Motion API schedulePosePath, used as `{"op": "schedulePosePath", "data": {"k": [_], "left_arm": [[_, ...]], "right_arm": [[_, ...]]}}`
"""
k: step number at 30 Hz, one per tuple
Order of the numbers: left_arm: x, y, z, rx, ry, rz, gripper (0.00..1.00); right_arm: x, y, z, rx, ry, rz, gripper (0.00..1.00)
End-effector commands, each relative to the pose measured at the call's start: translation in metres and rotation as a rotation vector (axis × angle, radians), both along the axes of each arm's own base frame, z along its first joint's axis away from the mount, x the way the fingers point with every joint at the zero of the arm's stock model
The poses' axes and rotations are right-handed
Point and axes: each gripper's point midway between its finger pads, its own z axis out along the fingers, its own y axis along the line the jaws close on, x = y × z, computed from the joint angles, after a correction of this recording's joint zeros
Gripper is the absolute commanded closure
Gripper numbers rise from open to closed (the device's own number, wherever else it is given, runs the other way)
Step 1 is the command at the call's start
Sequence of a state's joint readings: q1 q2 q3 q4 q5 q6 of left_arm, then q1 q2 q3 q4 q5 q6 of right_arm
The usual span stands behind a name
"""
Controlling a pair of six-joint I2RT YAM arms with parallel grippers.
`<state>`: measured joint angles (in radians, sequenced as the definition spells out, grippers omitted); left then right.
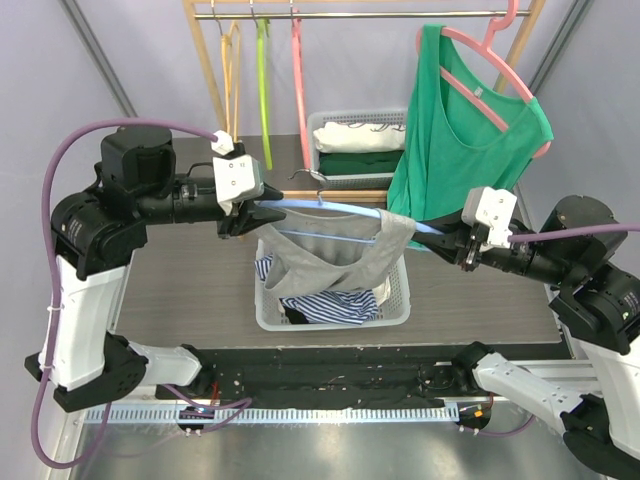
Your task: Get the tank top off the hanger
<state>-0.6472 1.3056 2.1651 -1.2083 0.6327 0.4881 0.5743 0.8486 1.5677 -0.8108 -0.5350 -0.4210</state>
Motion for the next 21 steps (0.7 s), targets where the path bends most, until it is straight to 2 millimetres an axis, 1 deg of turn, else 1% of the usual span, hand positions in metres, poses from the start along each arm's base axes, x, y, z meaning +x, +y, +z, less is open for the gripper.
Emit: {"op": "schedulePosePath", "data": {"k": [1, 6, 8, 9, 10, 11, 12, 14, 18, 20, 21], "left_arm": [[-0.02, 0.004, -0.005, 0.019, 0.033, -0.064, 0.64], [-0.015, 0.004, -0.005, 0.019, 0.019, -0.047, 0.62], [-0.015, 0.005, -0.004, 0.014, 0.013, -0.045, 0.57], [-0.014, 0.005, -0.004, 0.012, 0.011, -0.035, 0.51], [-0.012, 0.005, -0.003, 0.007, 0.009, -0.023, 0.35], [-0.009, 0.005, 0.0, -0.005, -0.006, -0.011, 0.26], [-0.007, 0.006, 0.001, -0.011, -0.006, 0.007, 0.2], [-0.005, 0.006, 0.002, -0.02, -0.021, 0.015, 0.18], [0.0, 0.004, 0.003, -0.023, -0.025, 0.026, 0.19], [0.007, 0.003, 0.005, -0.035, -0.043, 0.05, 0.16], [0.007, 0.004, 0.009, -0.051, -0.056, 0.057, 0.15]], "right_arm": [[0.013, -0.001, 0.047, 0.095, -0.168, -0.046, 0.99], [0.021, 0.002, 0.051, 0.102, -0.188, -0.056, 0.99], [0.023, 0.006, 0.051, 0.097, -0.19, -0.04, 0.99], [0.023, 0.007, 0.051, 0.095, -0.19, -0.037, 0.99], [0.022, 0.008, 0.051, 0.093, -0.189, -0.025, 0.99], [0.021, 0.008, 0.051, 0.091, -0.189, -0.022, 0.99], [0.021, 0.008, 0.052, 0.093, -0.191, -0.02, 0.99], [0.019, 0.009, 0.052, 0.094, -0.193, -0.01, 0.99], [0.014, 0.01, 0.053, 0.091, -0.189, 0.012, 0.99], [0.011, 0.011, 0.051, 0.087, -0.18, 0.029, 0.99], [0.01, 0.011, 0.051, 0.086, -0.175, 0.032, 0.99]]}}
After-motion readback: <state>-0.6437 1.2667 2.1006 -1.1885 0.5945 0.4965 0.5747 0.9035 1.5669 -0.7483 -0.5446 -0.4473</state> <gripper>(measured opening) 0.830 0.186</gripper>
